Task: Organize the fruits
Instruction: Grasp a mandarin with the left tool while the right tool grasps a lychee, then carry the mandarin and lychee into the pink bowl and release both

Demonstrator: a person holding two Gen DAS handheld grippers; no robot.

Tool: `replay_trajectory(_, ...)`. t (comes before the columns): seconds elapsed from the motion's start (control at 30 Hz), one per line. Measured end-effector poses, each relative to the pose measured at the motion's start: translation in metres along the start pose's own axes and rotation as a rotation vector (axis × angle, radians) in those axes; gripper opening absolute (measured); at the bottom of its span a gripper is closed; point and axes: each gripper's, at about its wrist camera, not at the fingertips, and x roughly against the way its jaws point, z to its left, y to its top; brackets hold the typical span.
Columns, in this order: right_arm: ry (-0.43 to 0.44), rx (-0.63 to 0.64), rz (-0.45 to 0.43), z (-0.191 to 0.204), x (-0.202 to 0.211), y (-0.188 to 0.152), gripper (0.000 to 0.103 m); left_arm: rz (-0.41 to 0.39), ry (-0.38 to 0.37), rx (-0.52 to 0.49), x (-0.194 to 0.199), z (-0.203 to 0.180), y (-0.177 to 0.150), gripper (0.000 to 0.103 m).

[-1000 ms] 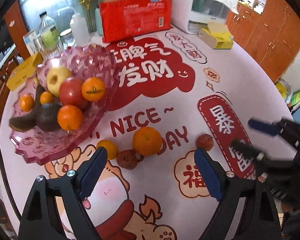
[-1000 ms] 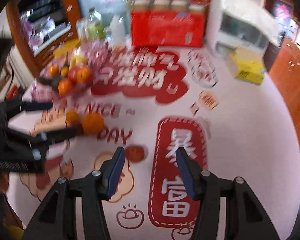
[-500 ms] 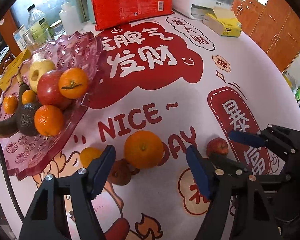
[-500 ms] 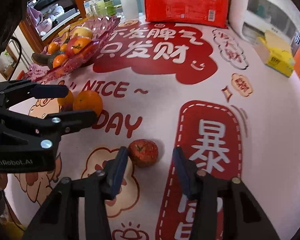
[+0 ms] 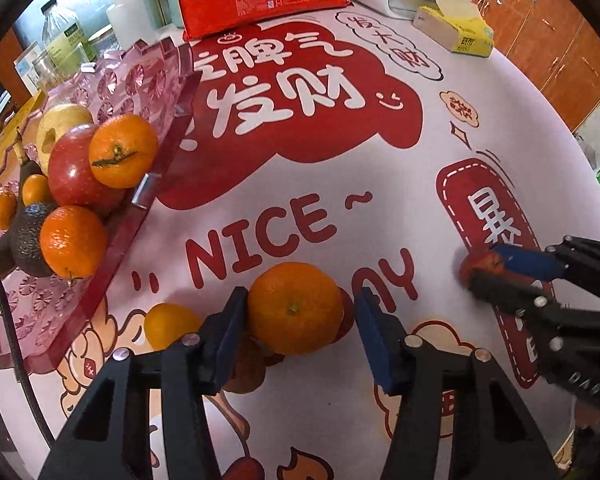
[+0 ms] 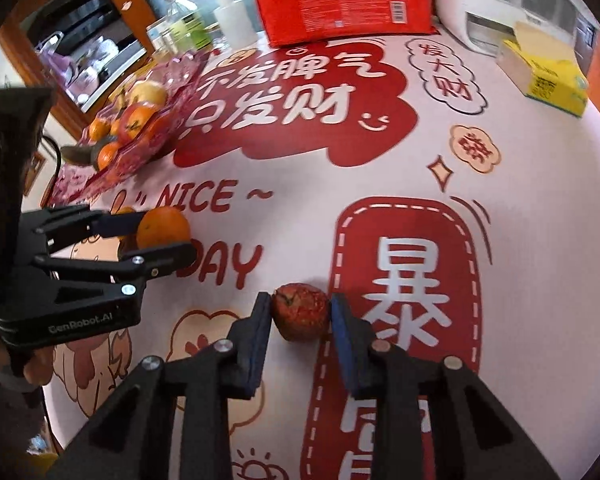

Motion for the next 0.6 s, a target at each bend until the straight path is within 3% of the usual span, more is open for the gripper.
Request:
replay_trajectory(0.33, 0.003, -0.028, -0.011, -0.003, 0.007, 0.0, 0.03, 0.004, 0.004, 0.021, -0.004, 0.004, 0.0, 0.043)
replay_trajectory(0.6, -0.003, -0.024, -0.049, 0.008, 0.03, -0.003, 0.03, -0.049, -0.019, 0.015, 0.031, -0.003, -0.003, 0.042)
